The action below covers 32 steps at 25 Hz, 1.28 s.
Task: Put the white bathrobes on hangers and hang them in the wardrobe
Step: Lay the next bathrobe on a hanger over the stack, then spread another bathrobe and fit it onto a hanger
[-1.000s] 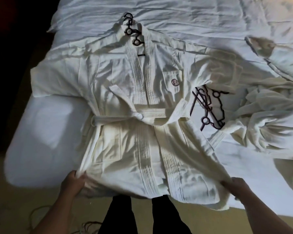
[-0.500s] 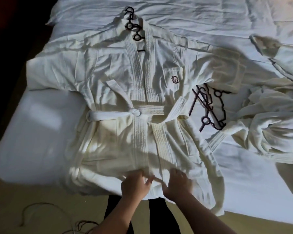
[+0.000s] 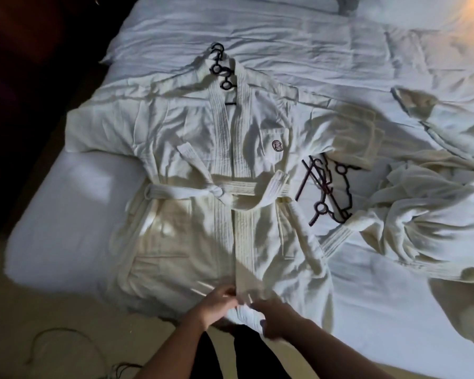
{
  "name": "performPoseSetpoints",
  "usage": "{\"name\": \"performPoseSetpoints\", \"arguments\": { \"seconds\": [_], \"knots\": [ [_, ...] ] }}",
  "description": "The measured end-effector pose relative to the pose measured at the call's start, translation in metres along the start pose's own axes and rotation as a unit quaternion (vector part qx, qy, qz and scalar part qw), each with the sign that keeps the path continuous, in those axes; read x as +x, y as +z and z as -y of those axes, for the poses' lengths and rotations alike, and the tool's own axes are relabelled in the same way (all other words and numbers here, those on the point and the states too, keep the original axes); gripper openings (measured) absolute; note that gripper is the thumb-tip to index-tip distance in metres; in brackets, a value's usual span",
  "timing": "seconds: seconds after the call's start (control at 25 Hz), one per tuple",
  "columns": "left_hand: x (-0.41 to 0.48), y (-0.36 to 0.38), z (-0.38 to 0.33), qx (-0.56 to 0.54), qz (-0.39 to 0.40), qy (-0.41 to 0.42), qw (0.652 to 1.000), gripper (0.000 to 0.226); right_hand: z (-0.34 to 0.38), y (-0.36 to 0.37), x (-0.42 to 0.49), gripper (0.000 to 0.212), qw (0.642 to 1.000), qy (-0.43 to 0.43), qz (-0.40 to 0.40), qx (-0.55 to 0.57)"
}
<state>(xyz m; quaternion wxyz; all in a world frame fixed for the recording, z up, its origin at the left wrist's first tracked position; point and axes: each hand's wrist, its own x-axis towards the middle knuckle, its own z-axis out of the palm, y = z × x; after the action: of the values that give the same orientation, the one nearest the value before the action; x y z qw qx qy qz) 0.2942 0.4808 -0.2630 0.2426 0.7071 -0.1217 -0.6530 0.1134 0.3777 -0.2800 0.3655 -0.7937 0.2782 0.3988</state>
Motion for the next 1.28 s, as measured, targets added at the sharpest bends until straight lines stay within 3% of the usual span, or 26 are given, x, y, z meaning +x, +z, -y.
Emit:
{"name": "performPoseSetpoints", "arguments": {
  "seconds": [0.08,0.24,0.4,0.48,0.56,0.72,0.84,1.04,1.16,1.28],
  "knots": [
    [0.011,0.008,0.02,0.023,-0.052,-0.019,0.998,0.013,-0.002,-0.008,-0.001,0.052,0.994,0.045,-0.061,0.075],
    [0.019,0.003,0.06,0.162,-0.14,-0.088,0.973,0.025,-0.016,-0.029,-0.014,0.05,0.99,0.076,-0.057,0.109],
    [-0.004,-0.02,0.019,0.087,-0.108,-0.022,0.99,0.024,-0.028,-0.052,-0.046,0.041,0.971,0.153,-0.087,0.16],
    [-0.012,-0.032,-0.02,0.101,-0.091,0.017,0.991,0.025,-0.026,-0.065,-0.076,0.038,0.962,0.16,-0.129,0.181],
    [-0.017,-0.039,-0.062,0.129,-0.071,0.051,0.988,0.026,-0.021,-0.076,-0.101,0.038,0.951,0.152,-0.191,0.188],
    [-0.038,-0.006,-0.157,0.181,-0.05,0.16,0.969,0.025,-0.044,-0.09,-0.166,0.034,0.897,0.172,-0.322,0.25],
    [-0.051,0.053,-0.208,0.236,-0.019,0.21,0.949,0.026,-0.104,-0.077,-0.202,0.037,0.838,0.22,-0.359,0.348],
    [-0.022,0.203,-0.248,0.372,0.016,0.23,0.899,0.022,-0.238,-0.054,-0.239,0.035,0.67,0.272,-0.363,0.587],
    [0.009,0.285,-0.253,0.41,0.053,0.219,0.884,0.019,-0.306,-0.056,-0.243,0.036,0.588,0.249,-0.38,0.669],
    [0.045,0.36,-0.271,0.426,0.081,0.2,0.879,0.036,-0.367,-0.073,-0.237,0.032,0.446,0.199,-0.375,0.788]
  ]
}}
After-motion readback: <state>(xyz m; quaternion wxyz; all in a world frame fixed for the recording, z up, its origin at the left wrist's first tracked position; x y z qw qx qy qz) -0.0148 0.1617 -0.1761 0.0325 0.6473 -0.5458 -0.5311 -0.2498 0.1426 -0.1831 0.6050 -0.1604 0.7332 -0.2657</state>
